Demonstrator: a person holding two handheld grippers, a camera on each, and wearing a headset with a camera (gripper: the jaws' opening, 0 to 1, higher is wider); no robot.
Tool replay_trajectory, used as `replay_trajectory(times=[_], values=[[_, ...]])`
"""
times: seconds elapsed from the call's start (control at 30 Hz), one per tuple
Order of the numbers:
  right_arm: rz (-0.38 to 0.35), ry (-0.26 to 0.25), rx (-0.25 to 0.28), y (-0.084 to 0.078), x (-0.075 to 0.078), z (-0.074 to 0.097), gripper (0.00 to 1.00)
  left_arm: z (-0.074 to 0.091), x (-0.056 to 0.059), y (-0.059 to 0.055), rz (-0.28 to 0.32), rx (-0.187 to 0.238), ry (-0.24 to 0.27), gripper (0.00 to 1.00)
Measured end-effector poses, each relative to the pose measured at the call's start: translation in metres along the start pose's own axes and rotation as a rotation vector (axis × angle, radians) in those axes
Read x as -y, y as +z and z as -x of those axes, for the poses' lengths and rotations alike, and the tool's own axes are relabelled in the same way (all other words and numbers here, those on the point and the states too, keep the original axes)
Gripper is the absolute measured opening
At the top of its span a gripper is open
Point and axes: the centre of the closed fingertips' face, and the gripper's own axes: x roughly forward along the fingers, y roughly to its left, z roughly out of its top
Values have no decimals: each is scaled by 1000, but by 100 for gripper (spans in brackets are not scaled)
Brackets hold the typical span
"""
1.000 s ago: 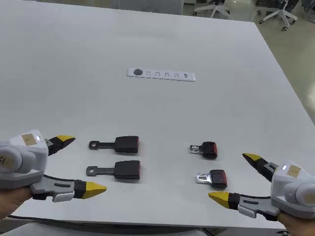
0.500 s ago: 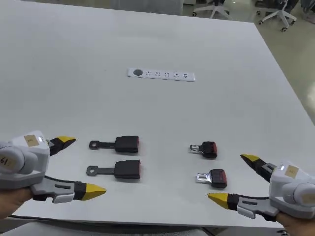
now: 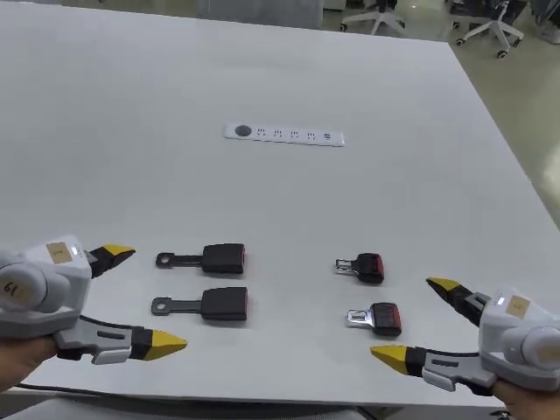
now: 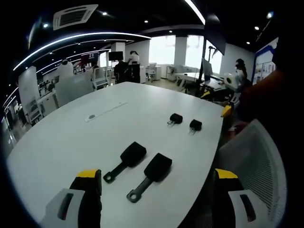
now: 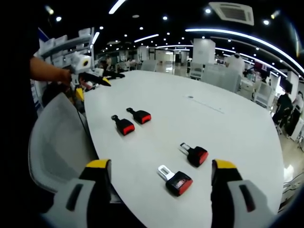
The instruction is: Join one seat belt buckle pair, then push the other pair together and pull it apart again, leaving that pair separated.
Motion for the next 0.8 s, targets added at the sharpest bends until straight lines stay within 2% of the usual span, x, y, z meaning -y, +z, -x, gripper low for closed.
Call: replay_trajectory(times=[0.8], values=[[6,1,-19,-5,3,-1,86,-7,1,0,-27,-24,-9,98]])
